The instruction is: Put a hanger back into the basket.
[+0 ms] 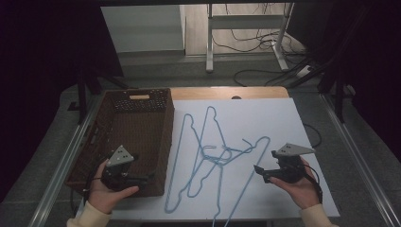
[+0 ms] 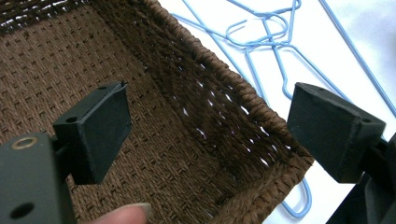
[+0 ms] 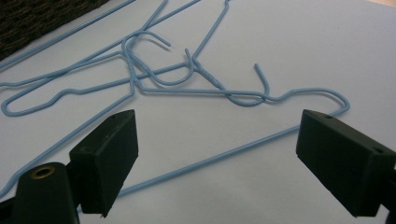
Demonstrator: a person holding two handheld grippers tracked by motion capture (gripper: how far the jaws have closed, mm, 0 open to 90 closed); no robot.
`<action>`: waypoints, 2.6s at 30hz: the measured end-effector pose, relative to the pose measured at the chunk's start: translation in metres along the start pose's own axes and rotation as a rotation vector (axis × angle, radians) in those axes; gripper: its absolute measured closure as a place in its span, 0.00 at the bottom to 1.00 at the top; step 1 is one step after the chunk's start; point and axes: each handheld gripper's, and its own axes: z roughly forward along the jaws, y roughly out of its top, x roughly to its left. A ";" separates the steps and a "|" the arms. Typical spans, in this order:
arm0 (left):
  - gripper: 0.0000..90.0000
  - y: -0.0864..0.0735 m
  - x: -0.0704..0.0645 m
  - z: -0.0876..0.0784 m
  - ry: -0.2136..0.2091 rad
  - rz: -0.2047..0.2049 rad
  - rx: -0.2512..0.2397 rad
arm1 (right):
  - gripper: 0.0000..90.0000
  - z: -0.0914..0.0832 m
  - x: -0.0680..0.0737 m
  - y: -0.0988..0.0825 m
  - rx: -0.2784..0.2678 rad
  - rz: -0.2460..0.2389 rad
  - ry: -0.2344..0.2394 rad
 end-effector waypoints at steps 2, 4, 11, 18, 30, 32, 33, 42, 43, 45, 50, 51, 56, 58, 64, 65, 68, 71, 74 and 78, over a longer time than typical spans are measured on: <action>0.16 0.000 0.000 0.000 0.000 0.001 0.001 | 0.16 0.001 0.001 0.001 0.003 -0.002 0.001; 0.16 -0.001 0.000 0.000 0.002 0.003 0.003 | 0.16 0.002 0.002 0.002 0.006 -0.006 0.003; 0.16 0.000 -0.001 0.000 0.000 0.008 0.003 | 0.19 0.004 0.003 0.005 0.005 -0.005 0.016; 0.16 0.000 -0.001 0.000 0.001 0.008 0.001 | 0.20 0.006 0.003 0.015 0.000 -0.016 0.023; 0.16 0.001 0.002 -0.001 0.001 0.011 -0.001 | 0.26 0.029 0.028 0.054 0.037 -0.046 0.072; 0.16 0.001 0.003 0.000 -0.001 0.011 0.001 | 0.26 0.032 0.029 0.056 0.044 -0.049 0.075; 0.16 0.001 0.003 0.001 -0.003 0.011 0.005 | 0.27 0.039 0.032 0.058 0.068 -0.054 0.077; 0.17 0.002 0.001 0.002 -0.003 0.021 0.007 | 0.38 0.073 0.044 0.065 0.172 -0.096 0.130; 0.17 0.002 0.000 0.002 -0.003 0.025 0.009 | 0.39 0.076 0.046 0.066 0.186 -0.104 0.136; 0.17 0.002 0.000 0.002 -0.003 0.025 0.007 | 0.40 0.079 0.049 0.067 0.200 -0.116 0.141; 0.17 0.002 0.000 0.002 -0.001 0.026 0.007 | 0.44 0.096 0.059 0.071 0.259 -0.152 0.162; 0.17 0.002 0.000 0.002 -0.001 0.026 0.007 | 0.44 0.096 0.059 0.071 0.259 -0.152 0.162; 0.17 0.002 -0.001 0.002 0.002 0.028 0.005 | 0.55 0.113 0.067 0.072 0.323 -0.166 0.194; 0.17 0.002 0.000 0.002 0.002 0.028 0.005 | 0.58 0.118 0.069 0.071 0.343 -0.173 0.199; 0.17 0.002 0.000 0.002 0.004 0.032 0.008 | 0.63 0.129 0.070 0.070 0.391 -0.173 0.205; 0.17 0.002 0.000 0.002 0.005 0.032 0.007 | 0.63 0.131 0.070 0.069 0.400 -0.175 0.200; 0.17 0.002 0.000 0.001 0.005 0.031 0.005 | 0.65 0.137 0.070 0.068 0.423 -0.180 0.194; 0.17 0.001 0.000 0.002 0.007 0.033 0.008 | 0.67 0.141 0.070 0.067 0.438 -0.182 0.192; 0.17 0.001 -0.001 0.002 0.003 0.036 0.006 | 0.69 0.143 0.070 0.067 0.449 -0.187 0.195; 0.17 0.002 -0.001 0.002 -0.001 0.040 0.002 | 0.72 0.148 0.071 0.066 0.470 -0.198 0.180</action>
